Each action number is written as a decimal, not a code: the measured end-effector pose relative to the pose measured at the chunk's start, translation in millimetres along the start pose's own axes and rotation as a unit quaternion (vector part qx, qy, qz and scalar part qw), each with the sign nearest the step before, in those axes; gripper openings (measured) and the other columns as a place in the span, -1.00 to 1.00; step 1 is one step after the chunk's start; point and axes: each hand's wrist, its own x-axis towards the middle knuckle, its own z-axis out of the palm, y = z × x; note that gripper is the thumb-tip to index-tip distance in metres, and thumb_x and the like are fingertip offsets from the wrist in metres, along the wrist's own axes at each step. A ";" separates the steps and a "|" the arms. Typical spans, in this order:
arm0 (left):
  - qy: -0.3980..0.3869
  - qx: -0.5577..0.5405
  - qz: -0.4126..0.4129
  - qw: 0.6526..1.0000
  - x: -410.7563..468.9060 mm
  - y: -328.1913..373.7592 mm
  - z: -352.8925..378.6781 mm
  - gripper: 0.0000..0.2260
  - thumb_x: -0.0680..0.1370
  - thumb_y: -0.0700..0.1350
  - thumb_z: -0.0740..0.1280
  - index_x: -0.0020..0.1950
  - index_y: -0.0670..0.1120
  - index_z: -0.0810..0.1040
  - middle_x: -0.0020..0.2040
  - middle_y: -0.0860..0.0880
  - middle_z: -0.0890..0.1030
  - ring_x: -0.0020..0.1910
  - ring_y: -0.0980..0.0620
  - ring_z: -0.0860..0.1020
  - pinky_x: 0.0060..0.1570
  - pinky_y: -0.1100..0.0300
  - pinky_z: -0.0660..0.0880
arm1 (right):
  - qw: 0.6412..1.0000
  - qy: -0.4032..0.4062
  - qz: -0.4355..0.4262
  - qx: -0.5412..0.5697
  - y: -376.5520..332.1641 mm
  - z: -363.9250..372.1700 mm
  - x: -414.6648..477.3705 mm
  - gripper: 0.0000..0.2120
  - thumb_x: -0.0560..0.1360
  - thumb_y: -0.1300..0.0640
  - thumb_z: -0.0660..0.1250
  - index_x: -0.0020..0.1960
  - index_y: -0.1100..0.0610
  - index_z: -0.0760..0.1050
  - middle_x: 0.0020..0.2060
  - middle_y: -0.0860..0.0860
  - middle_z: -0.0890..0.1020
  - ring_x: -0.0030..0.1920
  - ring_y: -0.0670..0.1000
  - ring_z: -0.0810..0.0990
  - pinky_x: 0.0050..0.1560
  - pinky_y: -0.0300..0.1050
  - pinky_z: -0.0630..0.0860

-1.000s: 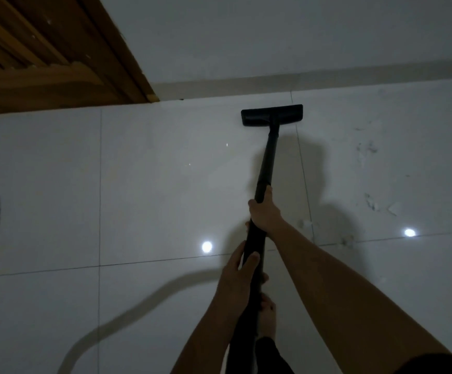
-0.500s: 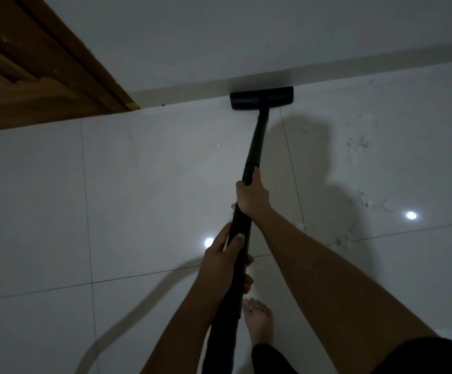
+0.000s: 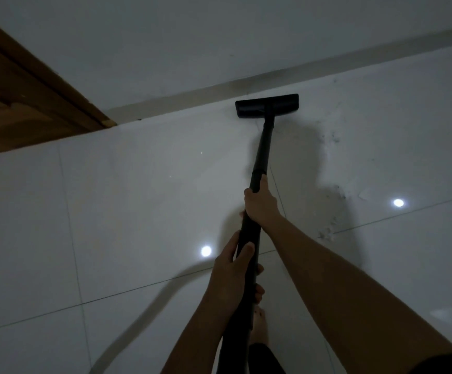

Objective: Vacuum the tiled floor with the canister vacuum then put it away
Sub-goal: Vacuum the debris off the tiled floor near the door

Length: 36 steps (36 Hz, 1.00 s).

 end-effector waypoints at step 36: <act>-0.020 0.108 -0.046 0.993 -192.9 -214.2 -48.6 -0.70 0.62 -0.11 0.14 0.34 0.05 0.39 -0.30 -0.17 0.50 -0.57 0.02 0.44 -0.56 0.24 0.44 | 0.996 0.033 0.076 0.024 229.1 56.4 -204.6 -0.37 0.63 0.12 0.10 0.58 -0.03 -0.17 0.14 0.28 0.52 -0.38 0.03 0.51 -0.41 -0.16 0.48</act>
